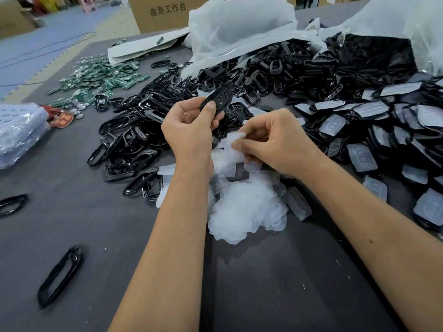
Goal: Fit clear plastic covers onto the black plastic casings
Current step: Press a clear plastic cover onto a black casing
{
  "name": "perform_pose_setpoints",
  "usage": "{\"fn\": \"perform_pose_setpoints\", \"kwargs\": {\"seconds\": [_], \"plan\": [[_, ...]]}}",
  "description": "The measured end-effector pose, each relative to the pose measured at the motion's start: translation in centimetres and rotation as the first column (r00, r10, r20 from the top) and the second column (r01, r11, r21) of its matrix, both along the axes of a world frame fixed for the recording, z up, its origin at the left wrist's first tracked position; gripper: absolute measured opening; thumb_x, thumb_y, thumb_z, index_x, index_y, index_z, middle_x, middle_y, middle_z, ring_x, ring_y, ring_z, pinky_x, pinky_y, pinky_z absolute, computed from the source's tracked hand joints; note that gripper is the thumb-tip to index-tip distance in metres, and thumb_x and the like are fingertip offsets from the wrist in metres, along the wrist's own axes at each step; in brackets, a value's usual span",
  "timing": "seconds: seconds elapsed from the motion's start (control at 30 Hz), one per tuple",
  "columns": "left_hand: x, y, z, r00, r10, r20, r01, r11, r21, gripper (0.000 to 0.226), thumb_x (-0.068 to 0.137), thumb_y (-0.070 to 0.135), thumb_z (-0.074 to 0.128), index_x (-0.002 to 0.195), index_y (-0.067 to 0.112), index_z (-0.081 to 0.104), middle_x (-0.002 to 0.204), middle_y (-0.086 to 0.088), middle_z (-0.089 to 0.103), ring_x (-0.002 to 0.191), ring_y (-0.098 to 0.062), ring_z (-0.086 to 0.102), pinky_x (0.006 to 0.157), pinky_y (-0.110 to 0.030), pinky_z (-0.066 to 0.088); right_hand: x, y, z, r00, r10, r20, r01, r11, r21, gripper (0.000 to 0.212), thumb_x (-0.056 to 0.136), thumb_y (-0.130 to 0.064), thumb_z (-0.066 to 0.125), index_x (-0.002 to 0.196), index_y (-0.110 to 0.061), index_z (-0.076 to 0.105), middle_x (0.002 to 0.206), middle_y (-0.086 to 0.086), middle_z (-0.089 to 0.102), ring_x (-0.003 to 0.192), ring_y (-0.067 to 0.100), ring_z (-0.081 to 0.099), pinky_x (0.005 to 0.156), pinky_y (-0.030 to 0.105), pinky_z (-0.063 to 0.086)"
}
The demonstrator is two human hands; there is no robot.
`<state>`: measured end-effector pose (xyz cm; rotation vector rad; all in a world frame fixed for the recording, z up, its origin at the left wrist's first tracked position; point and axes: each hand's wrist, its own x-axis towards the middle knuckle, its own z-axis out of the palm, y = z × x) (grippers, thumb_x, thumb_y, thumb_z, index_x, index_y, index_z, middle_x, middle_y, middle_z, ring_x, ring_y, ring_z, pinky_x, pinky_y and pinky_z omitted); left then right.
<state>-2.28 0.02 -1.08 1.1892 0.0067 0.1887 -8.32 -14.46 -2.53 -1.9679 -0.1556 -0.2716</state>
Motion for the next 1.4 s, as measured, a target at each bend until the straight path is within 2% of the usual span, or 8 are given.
{"fn": "perform_pose_setpoints", "kwargs": {"seconds": [0.23,0.37,0.6,0.7,1.0,1.1,1.27,1.4], "plan": [[-0.3,-0.2,0.4,0.997,-0.046,0.058,0.046,0.999,-0.007,0.015,0.089,-0.007,0.073,0.091,0.007,0.067,0.061,0.008,0.063,0.066,-0.02,0.073,0.062,-0.023,0.054,-0.2,0.9,0.3,0.991,-0.085,0.103,0.098,0.987,-0.127,0.05,0.087,-0.036,0.084,0.057,-0.018,0.048,0.048,-0.011,0.048,0.045,0.007,0.04,0.049,0.018,0.033],[-0.3,-0.3,0.4,0.997,-0.049,0.063,0.049,0.999,0.001,0.014,0.089,-0.008,0.072,0.092,0.005,0.067,0.059,0.008,0.062,0.06,-0.018,0.07,0.065,-0.027,0.057,0.1,1.0,0.1,0.995,-0.009,0.103,0.013,0.999,-0.043,0.042,0.099,-0.033,0.071,0.074,-0.001,0.061,0.062,0.01,0.067,0.049,0.026,0.058,0.046,0.031,0.046],[-0.2,-0.3,0.3,0.998,-0.038,0.042,0.038,0.999,-0.008,0.015,0.089,-0.008,0.073,0.09,0.006,0.068,0.069,0.0,0.066,0.067,-0.02,0.074,0.058,-0.02,0.051,0.5,0.1,-0.3,0.999,0.004,0.034,-0.011,0.977,0.213,0.007,0.1,-0.004,0.067,0.099,0.003,0.07,0.084,0.01,0.077,0.064,0.021,0.071,0.05,0.024,0.052],[-0.2,-0.3,0.2,0.999,-0.035,0.038,0.035,0.999,-0.012,0.015,0.089,-0.008,0.073,0.09,0.007,0.068,0.067,0.002,0.065,0.067,-0.021,0.074,0.059,-0.021,0.051,0.4,0.0,-0.3,1.0,0.007,0.014,-0.011,0.947,0.32,0.017,0.093,0.008,0.069,0.109,0.004,0.071,0.08,0.011,0.075,0.066,0.02,0.074,0.059,0.024,0.058],[0.0,-0.3,-0.2,0.997,-0.058,0.042,0.056,0.998,0.035,0.015,0.089,-0.009,0.072,0.09,0.005,0.066,0.054,0.009,0.062,0.055,-0.012,0.068,0.07,-0.029,0.059,0.0,0.1,0.2,0.998,-0.058,-0.023,0.062,0.879,0.473,0.012,0.086,0.001,0.081,0.095,0.001,0.073,0.08,0.016,0.077,0.064,0.027,0.076,0.059,0.026,0.061],[-0.1,-0.4,-0.2,0.997,-0.076,0.031,0.074,0.996,0.058,0.015,0.088,-0.009,0.072,0.09,0.004,0.066,0.054,0.009,0.063,0.059,-0.016,0.07,0.063,-0.024,0.057,0.0,-0.1,0.2,0.992,-0.127,-0.005,0.115,0.881,0.459,0.013,0.087,-0.01,0.083,0.085,-0.005,0.071,0.075,0.015,0.076,0.058,0.026,0.071,0.052,0.03,0.059],[-0.3,-0.5,-0.2,0.995,-0.101,0.015,0.099,0.99,0.096,0.016,0.088,-0.008,0.073,0.088,0.007,0.068,0.06,0.007,0.066,0.065,-0.019,0.073,0.061,-0.019,0.054,0.3,-0.6,0.3,0.998,-0.067,-0.022,0.066,0.791,0.608,0.017,0.105,-0.023,0.062,0.097,-0.01,0.053,0.093,0.018,0.078,0.073,0.034,0.077,0.048,0.027,0.055],[-0.4,-0.5,-0.3,0.994,-0.112,0.007,0.111,0.986,0.122,0.017,0.088,-0.007,0.073,0.087,0.009,0.068,0.058,0.008,0.065,0.063,-0.016,0.072,0.061,-0.019,0.054,0.4,-0.8,0.2,1.0,-0.027,-0.003,0.022,0.741,0.671,0.018,0.102,-0.016,0.065,0.093,-0.012,0.05,0.097,0.022,0.077,0.07,0.027,0.075,0.051,0.023,0.054]]}}
